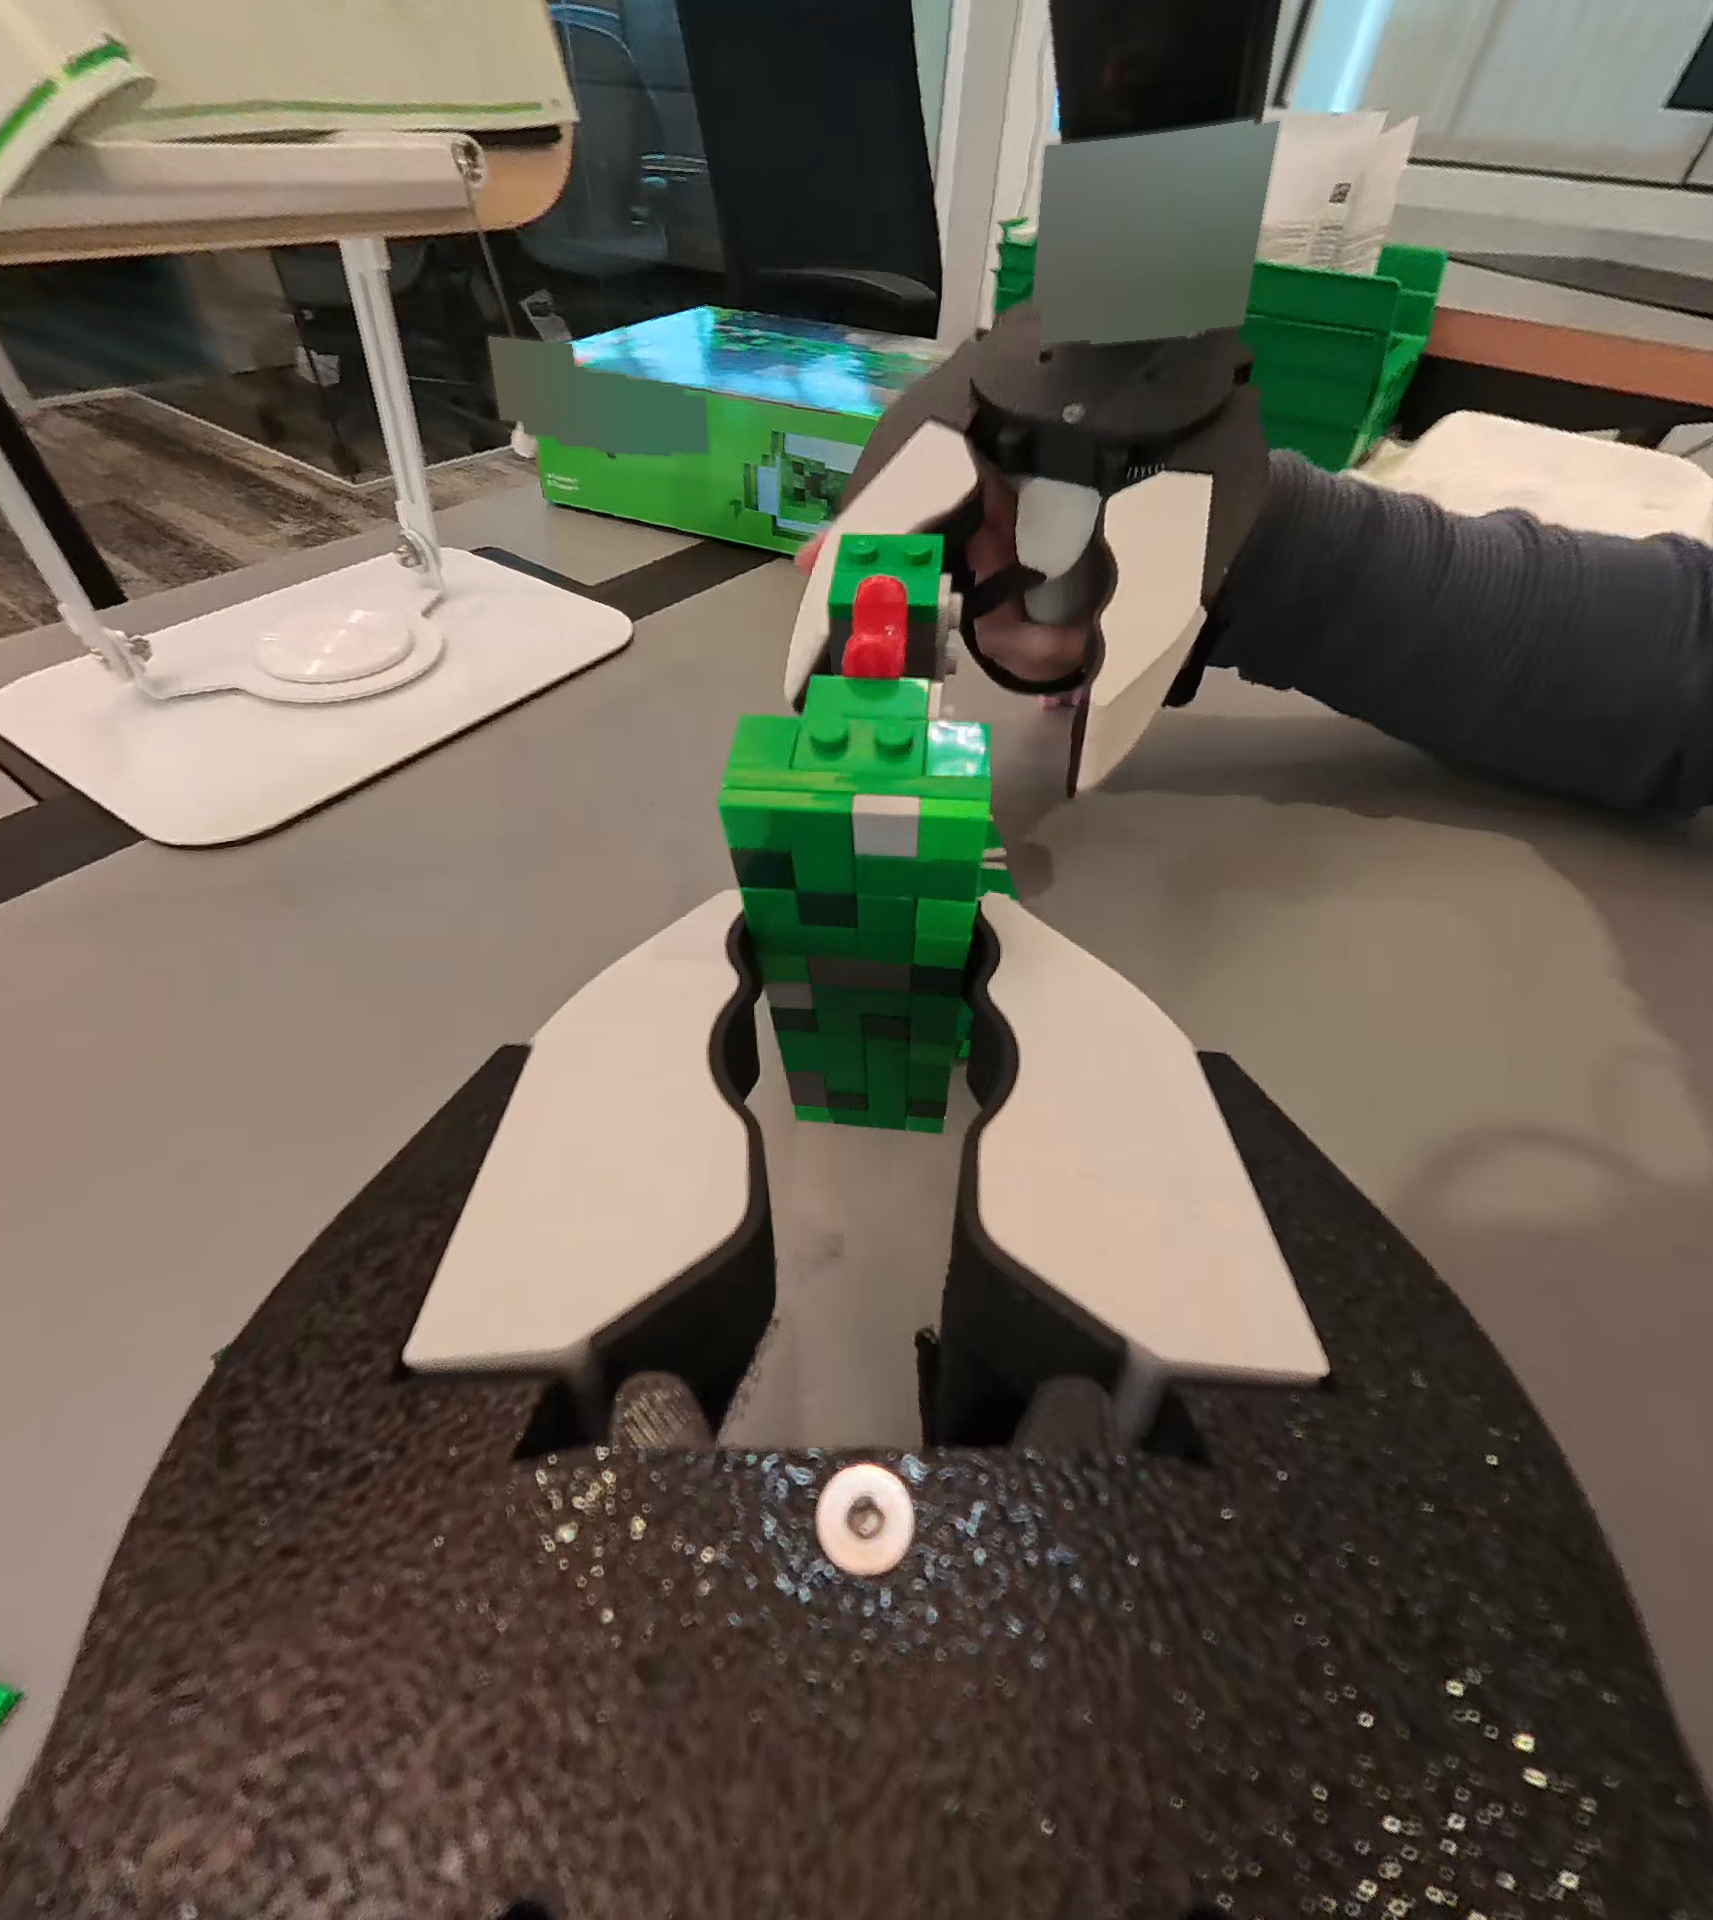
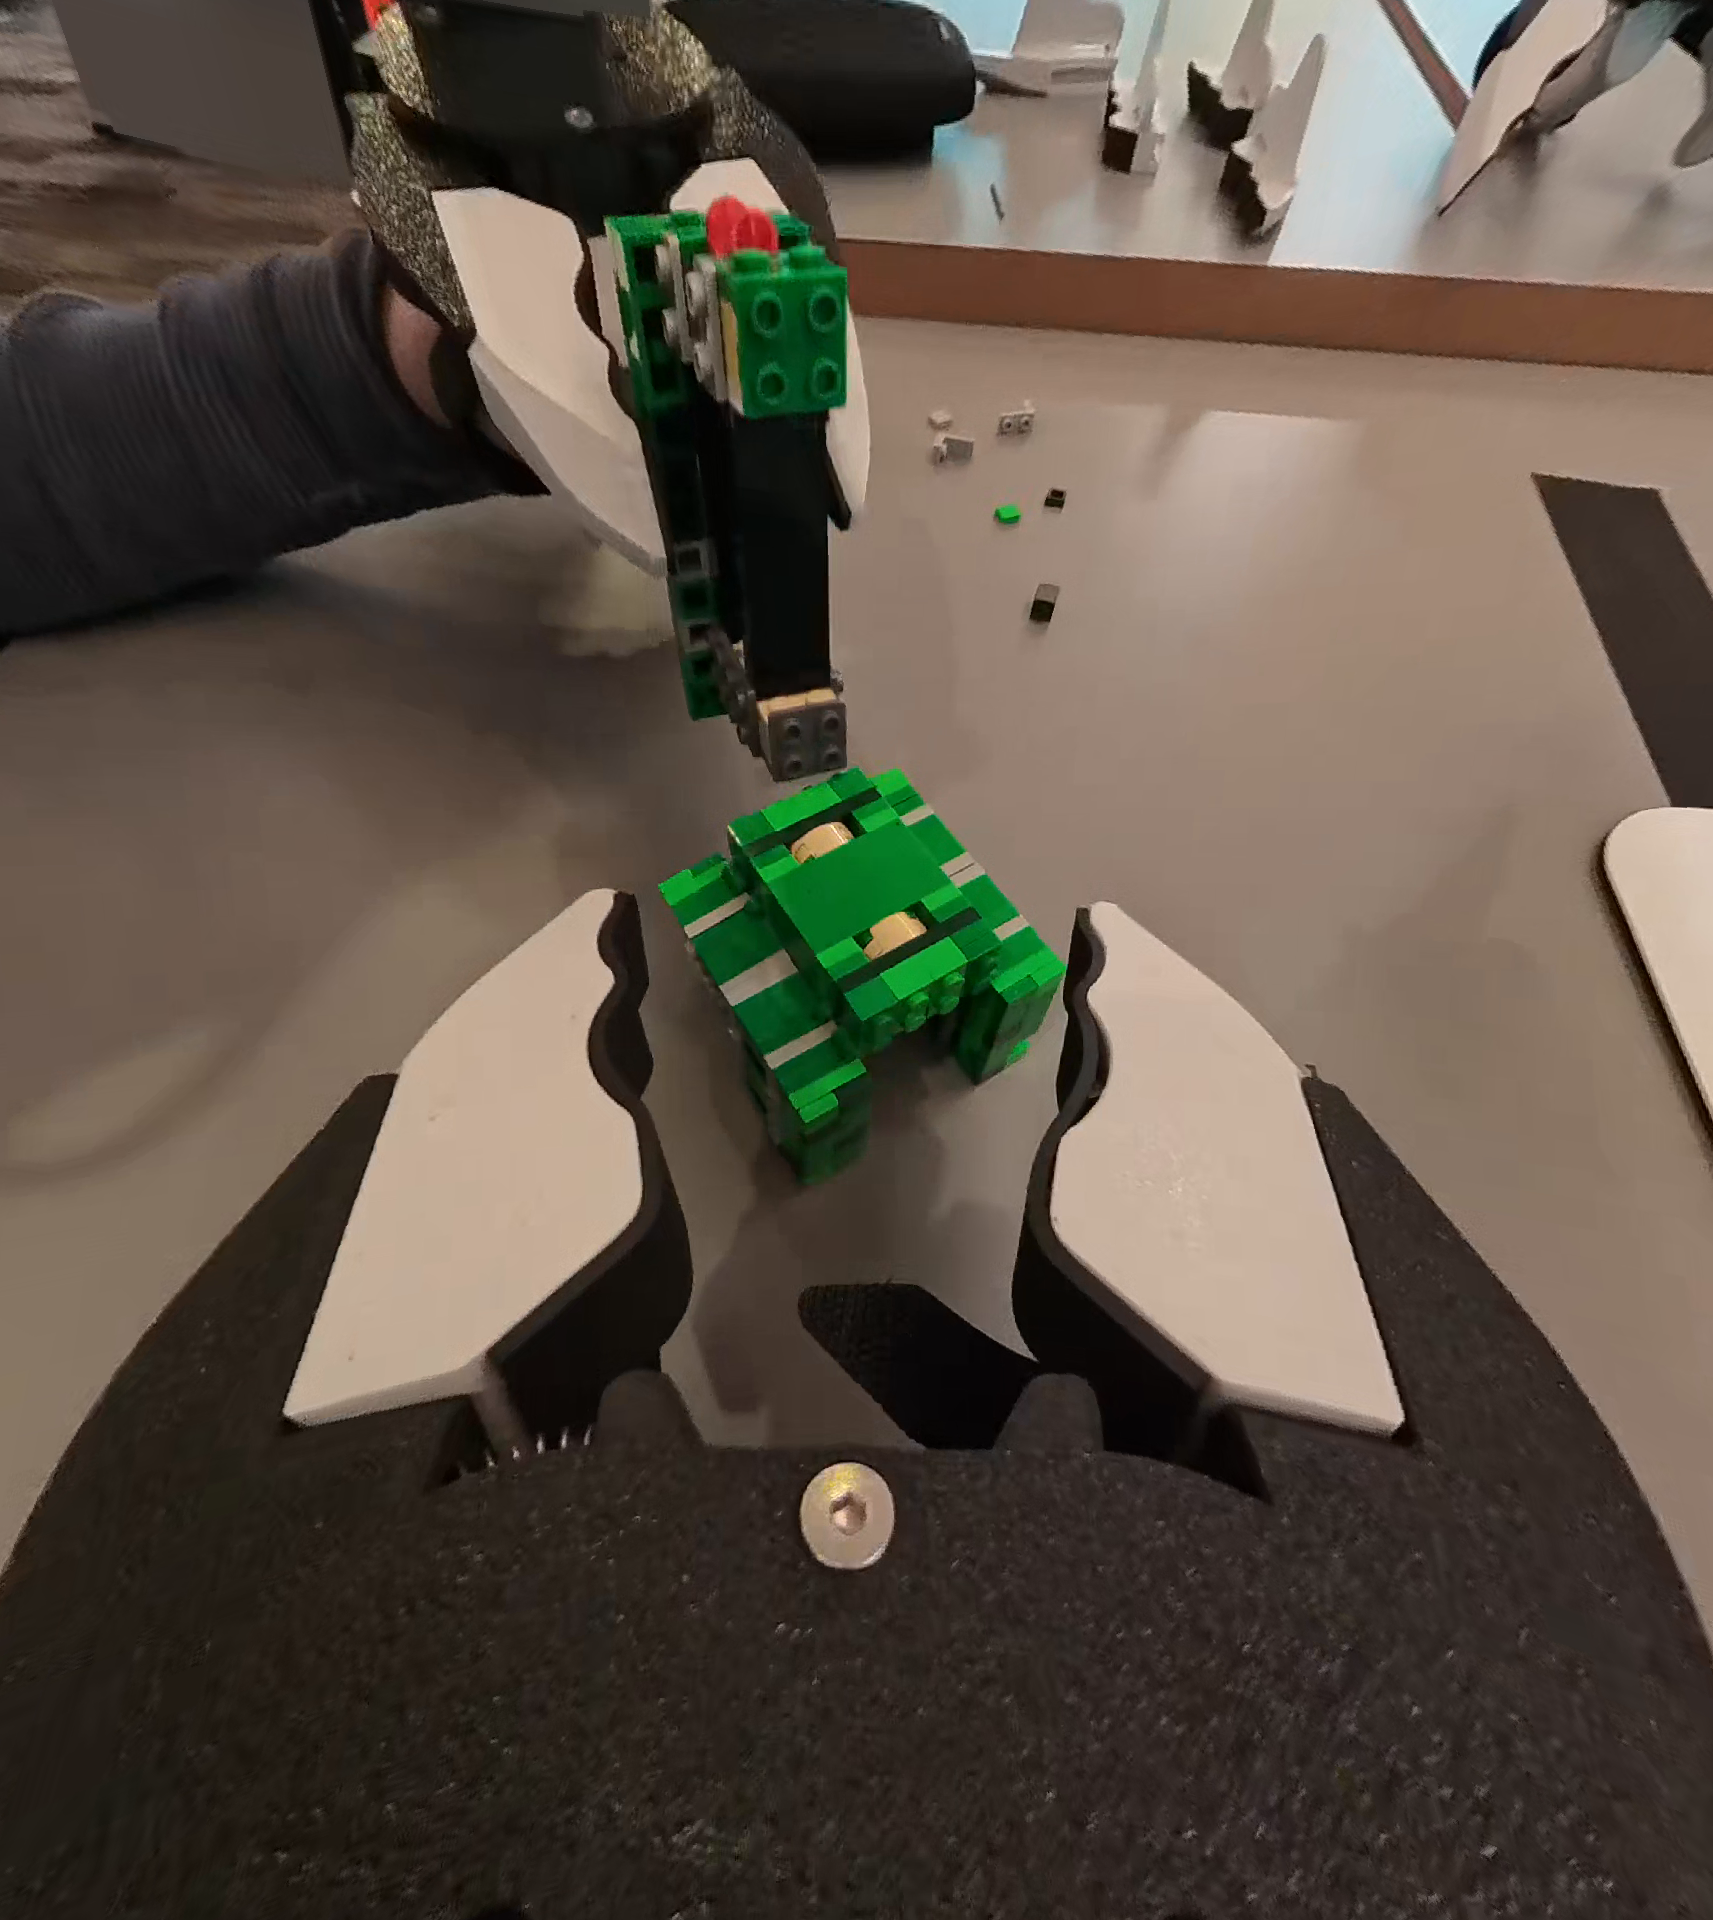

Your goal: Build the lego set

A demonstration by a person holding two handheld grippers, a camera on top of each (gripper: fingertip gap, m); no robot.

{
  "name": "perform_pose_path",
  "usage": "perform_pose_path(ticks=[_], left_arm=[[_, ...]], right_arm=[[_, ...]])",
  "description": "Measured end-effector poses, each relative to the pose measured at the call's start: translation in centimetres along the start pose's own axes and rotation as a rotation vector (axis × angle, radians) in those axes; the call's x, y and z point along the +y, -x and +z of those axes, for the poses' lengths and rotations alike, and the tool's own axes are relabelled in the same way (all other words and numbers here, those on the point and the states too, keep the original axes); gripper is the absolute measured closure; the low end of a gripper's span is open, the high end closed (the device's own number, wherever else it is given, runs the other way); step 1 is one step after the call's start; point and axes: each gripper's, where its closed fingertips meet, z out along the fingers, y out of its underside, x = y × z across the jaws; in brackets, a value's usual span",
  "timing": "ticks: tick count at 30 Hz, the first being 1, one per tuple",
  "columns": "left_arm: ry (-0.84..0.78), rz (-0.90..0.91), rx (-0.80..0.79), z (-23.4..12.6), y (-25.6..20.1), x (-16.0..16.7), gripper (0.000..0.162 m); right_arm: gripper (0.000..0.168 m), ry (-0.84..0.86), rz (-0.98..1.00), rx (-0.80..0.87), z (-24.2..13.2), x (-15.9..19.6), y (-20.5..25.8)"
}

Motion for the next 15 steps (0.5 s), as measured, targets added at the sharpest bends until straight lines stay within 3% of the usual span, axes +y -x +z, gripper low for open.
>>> perform_pose_path(ticks=[15], left_arm=[[-0.020, -0.047, -0.056, 1.5, -0.3, -1.0, 0.125]], right_arm=[[0.086, 0.010, 0.093, -0.071, 2.4, 0.9, 0.7]])
